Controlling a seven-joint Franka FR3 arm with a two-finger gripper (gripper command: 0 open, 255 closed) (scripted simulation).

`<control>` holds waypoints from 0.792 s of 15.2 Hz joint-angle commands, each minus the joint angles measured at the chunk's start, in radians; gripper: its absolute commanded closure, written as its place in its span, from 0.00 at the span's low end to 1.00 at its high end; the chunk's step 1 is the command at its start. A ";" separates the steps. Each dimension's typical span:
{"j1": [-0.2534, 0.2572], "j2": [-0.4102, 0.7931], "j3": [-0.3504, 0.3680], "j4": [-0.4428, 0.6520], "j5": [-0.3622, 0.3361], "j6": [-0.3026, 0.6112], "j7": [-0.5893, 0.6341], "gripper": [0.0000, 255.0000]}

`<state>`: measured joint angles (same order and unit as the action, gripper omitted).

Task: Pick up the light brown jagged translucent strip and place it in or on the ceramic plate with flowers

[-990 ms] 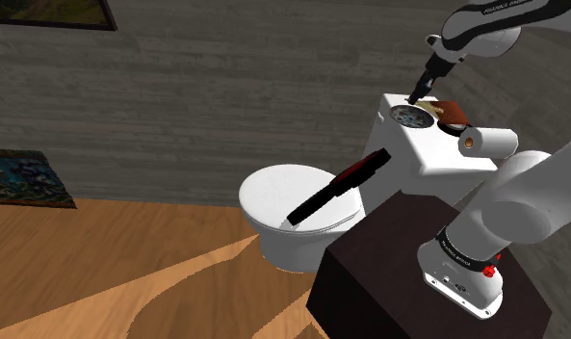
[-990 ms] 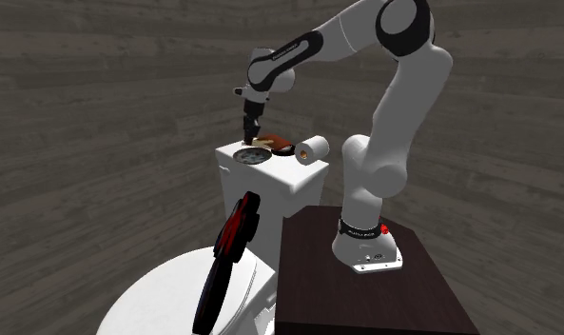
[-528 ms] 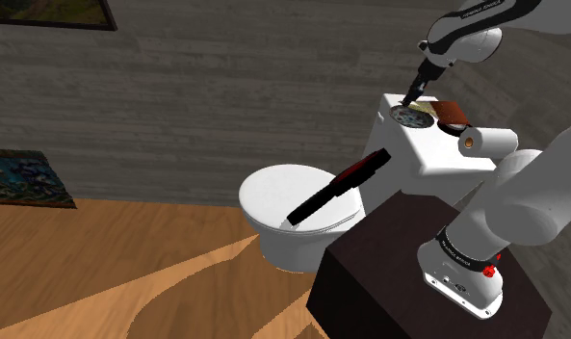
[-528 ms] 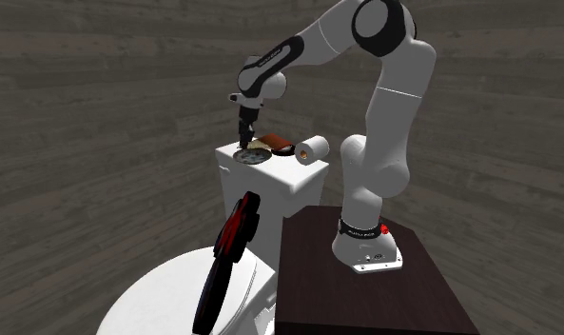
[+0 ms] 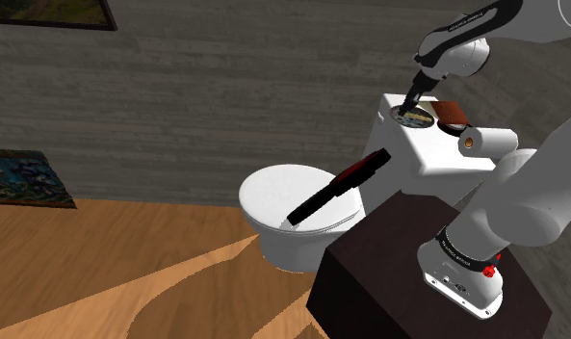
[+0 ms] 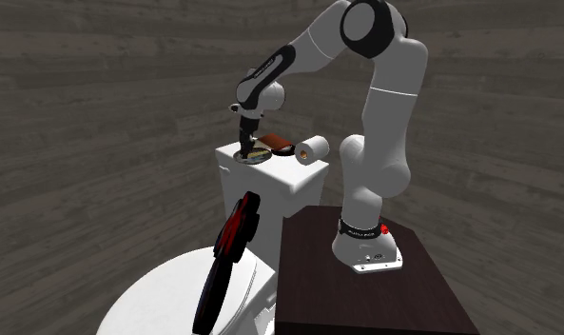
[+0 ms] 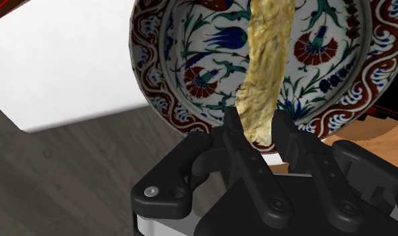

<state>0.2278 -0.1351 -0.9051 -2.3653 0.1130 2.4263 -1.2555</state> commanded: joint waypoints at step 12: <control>0.006 0.021 -0.009 -0.002 0.025 0.013 -0.022 0.00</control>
<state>0.2336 -0.1146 -0.9139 -2.3676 0.1383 2.4392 -1.2770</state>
